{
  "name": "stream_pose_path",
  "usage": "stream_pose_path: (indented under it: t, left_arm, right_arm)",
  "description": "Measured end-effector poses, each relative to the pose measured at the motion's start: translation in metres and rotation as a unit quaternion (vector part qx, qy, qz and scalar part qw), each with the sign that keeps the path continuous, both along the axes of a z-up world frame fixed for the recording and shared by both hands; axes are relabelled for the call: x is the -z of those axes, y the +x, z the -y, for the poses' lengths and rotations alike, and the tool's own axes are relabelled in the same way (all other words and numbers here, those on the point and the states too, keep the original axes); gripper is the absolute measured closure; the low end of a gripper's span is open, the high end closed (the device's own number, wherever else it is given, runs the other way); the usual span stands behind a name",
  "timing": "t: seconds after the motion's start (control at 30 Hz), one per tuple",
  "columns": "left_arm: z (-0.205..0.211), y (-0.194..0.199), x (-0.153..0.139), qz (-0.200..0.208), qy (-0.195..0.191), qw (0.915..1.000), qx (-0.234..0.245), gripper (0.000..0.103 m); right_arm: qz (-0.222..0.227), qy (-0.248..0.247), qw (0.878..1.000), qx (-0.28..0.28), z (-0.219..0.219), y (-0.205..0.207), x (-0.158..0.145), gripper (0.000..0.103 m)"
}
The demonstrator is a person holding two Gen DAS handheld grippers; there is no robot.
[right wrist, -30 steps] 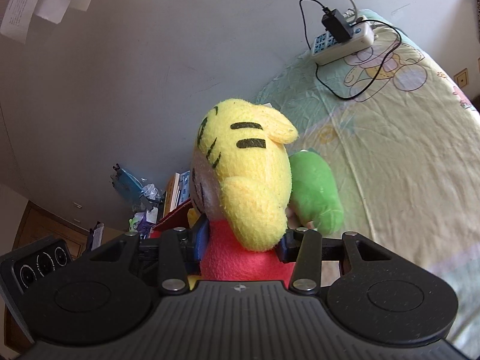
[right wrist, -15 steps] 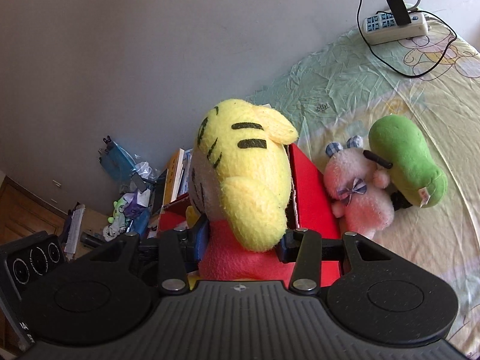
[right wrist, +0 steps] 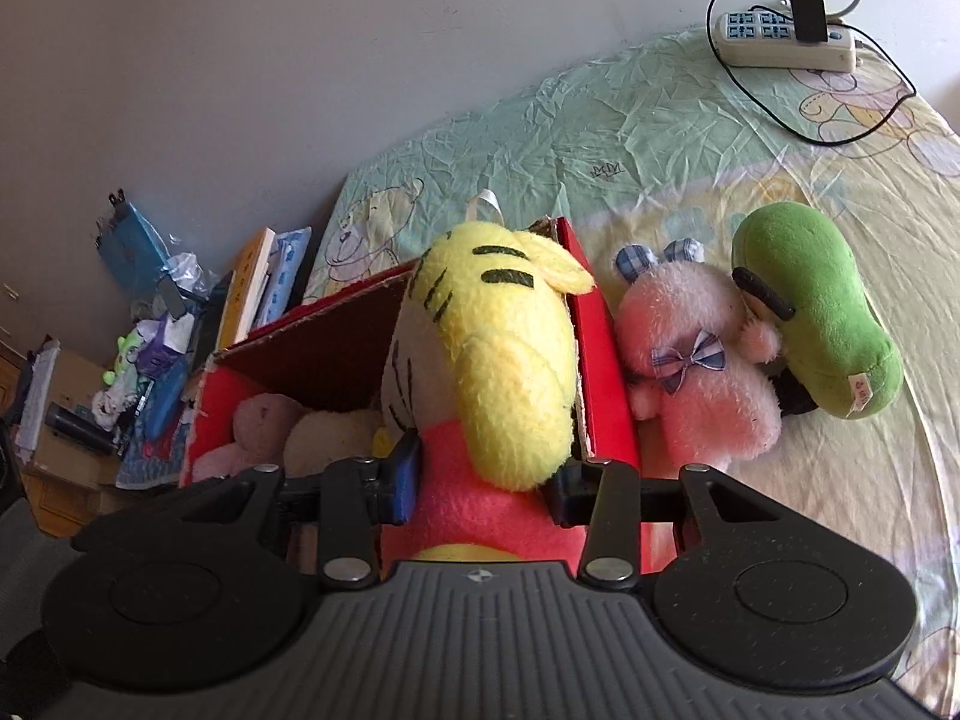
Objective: Organize objects
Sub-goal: 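Carry the tiger plush over the red box and lower it inside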
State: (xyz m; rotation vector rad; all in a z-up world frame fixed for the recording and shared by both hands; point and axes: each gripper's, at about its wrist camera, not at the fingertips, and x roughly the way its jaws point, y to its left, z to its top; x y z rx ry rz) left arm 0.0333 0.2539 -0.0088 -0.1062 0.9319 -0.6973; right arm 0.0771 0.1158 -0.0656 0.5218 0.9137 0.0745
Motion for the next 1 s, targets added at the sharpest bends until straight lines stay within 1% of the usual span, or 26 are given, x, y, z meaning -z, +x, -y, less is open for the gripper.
stream_pose_path:
  t: [0.07,0.17,0.27,0.37,0.43,0.6,0.67,0.7,0.73,0.77,0.8,0.87,1.0]
  left_arm:
    - [0.003,0.002,0.004,0.001,0.015,0.9999,-0.009,0.003]
    - [0.002,0.005,0.014,-0.020,0.022,0.9992,-0.026,0.003]
    - [0.003,0.002,0.019,-0.024,0.032,0.9984,-0.039,0.004]
    - [-0.001,0.003,0.021,-0.030,0.033,0.9971,-0.062,0.003]
    - [0.000,0.002,0.021,-0.026,0.043,0.9961,-0.073,0.003]
    - [0.001,-0.003,0.019,-0.010,0.066,0.9937,-0.091,0.003]
    - [0.001,-0.003,0.020,-0.008,0.074,0.9926,-0.096,0.004]
    - [0.001,-0.003,0.021,-0.009,0.076,0.9923,-0.097,0.004]
    - [0.001,-0.002,0.022,-0.011,0.075,0.9924,-0.097,0.004]
    - [0.002,-0.001,0.024,-0.015,0.074,0.9926,-0.095,0.004]
    - [0.003,-0.001,0.025,-0.016,0.076,0.9926,-0.093,0.004]
    - [0.008,0.000,0.025,-0.011,0.083,0.9928,-0.085,0.005]
    - [0.019,0.003,0.022,-0.002,0.091,0.9946,-0.051,0.011]
  right_arm:
    - [0.009,-0.017,1.000,-0.009,-0.006,0.001,0.000,0.061]
    - [-0.011,-0.008,1.000,-0.024,-0.005,0.006,0.006,0.062]
    - [-0.013,-0.030,0.999,-0.038,-0.010,0.007,0.004,0.061]
    - [-0.014,-0.036,0.998,-0.048,-0.012,0.010,0.003,0.060]
    - [-0.014,-0.029,0.998,-0.054,-0.010,0.009,0.003,0.058]
    - [-0.001,-0.010,0.998,-0.063,0.000,0.002,-0.001,0.061]
    - [0.014,-0.015,0.998,-0.055,0.004,-0.002,-0.007,0.057]
    - [0.018,-0.016,0.998,-0.054,0.006,-0.002,-0.008,0.058]
    - [0.016,-0.007,0.998,-0.057,0.008,0.000,-0.007,0.069]
    - [0.008,0.007,0.998,-0.054,0.011,0.002,-0.005,0.072]
    - [0.006,0.018,0.999,-0.049,0.014,0.002,-0.003,0.073]
    - [0.008,0.020,0.999,-0.045,0.015,0.000,-0.003,0.077]
    - [0.001,0.036,0.999,-0.025,0.019,-0.011,-0.001,0.079]
